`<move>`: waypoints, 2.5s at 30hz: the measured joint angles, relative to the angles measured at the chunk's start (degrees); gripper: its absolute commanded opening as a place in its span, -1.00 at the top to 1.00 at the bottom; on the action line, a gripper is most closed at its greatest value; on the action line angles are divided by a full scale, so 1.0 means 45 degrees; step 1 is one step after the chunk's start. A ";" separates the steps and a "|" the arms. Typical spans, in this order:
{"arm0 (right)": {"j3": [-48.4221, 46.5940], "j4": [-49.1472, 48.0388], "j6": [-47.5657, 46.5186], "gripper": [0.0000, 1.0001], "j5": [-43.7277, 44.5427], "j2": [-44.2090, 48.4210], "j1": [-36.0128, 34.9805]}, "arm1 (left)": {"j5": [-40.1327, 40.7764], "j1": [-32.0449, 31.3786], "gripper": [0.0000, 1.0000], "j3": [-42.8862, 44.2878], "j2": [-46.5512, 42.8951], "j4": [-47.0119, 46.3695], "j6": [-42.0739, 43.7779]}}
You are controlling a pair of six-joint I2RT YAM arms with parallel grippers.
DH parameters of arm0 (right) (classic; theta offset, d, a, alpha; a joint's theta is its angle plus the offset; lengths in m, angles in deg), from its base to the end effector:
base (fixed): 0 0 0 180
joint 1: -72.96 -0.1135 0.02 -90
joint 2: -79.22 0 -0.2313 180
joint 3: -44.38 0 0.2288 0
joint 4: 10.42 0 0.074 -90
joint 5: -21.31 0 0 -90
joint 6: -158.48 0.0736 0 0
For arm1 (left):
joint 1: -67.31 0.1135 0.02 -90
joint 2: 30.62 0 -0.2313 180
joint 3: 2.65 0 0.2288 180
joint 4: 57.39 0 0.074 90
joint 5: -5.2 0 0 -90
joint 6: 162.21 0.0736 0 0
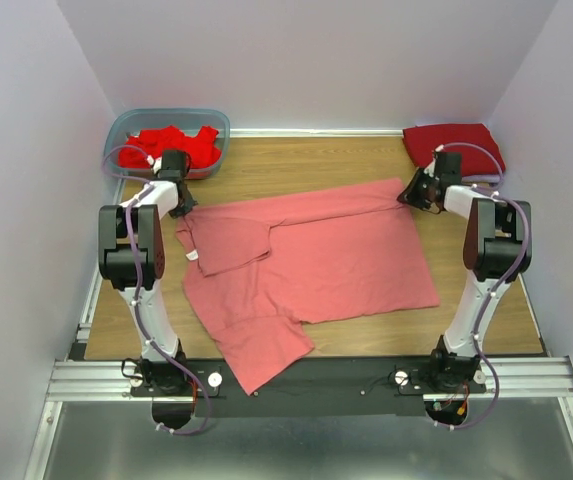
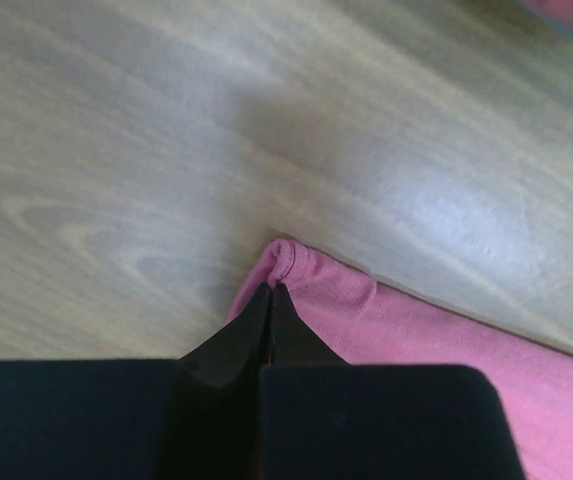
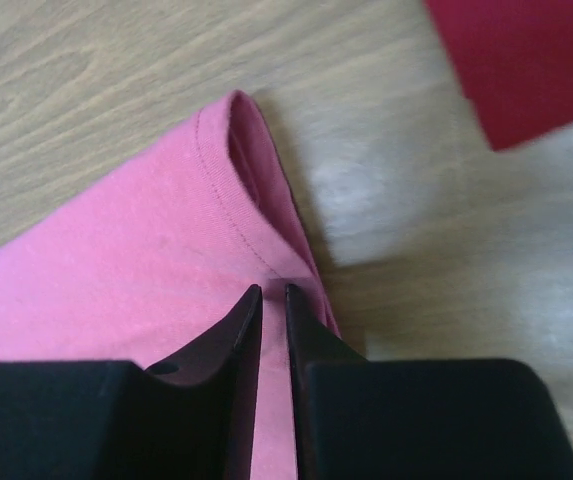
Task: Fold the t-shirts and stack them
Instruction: Fold the tshirt
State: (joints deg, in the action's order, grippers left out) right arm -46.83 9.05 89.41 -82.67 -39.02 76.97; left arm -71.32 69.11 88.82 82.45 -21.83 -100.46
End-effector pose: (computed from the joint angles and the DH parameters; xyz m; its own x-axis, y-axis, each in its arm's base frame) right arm 0.4335 -0.0126 0.1078 -0.7109 0.3973 -0.5803 0.1669 0.8969 0.4096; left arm 0.4016 0.0298 0.1198 -0.6655 -0.4814 -0.5704 -0.5357 0.8402 -0.0842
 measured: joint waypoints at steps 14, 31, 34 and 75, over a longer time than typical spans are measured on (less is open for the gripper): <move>0.1239 -0.0699 0.1307 0.49 -0.0427 0.0695 0.0612 | 0.0005 -0.0136 0.76 0.3031 0.1996 0.0685 0.0219; -0.0646 -0.2832 0.2030 0.49 -0.3405 -0.0447 0.0670 | 0.0384 -0.0238 0.76 0.2953 0.1996 0.0622 0.0335; -0.1030 -0.3045 0.2259 0.49 -0.3502 -0.1234 0.0670 | 0.0500 -0.0238 0.76 0.2948 0.1996 0.0617 0.0330; 0.1117 0.0248 0.0442 -0.25 -0.1700 0.4964 -0.0311 | 0.0534 -0.0597 -0.22 -0.1802 -0.5887 0.0554 -0.0272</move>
State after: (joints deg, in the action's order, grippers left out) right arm -41.80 10.17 91.39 -90.32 -16.68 75.57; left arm -68.92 66.42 80.71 55.96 -19.34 -101.68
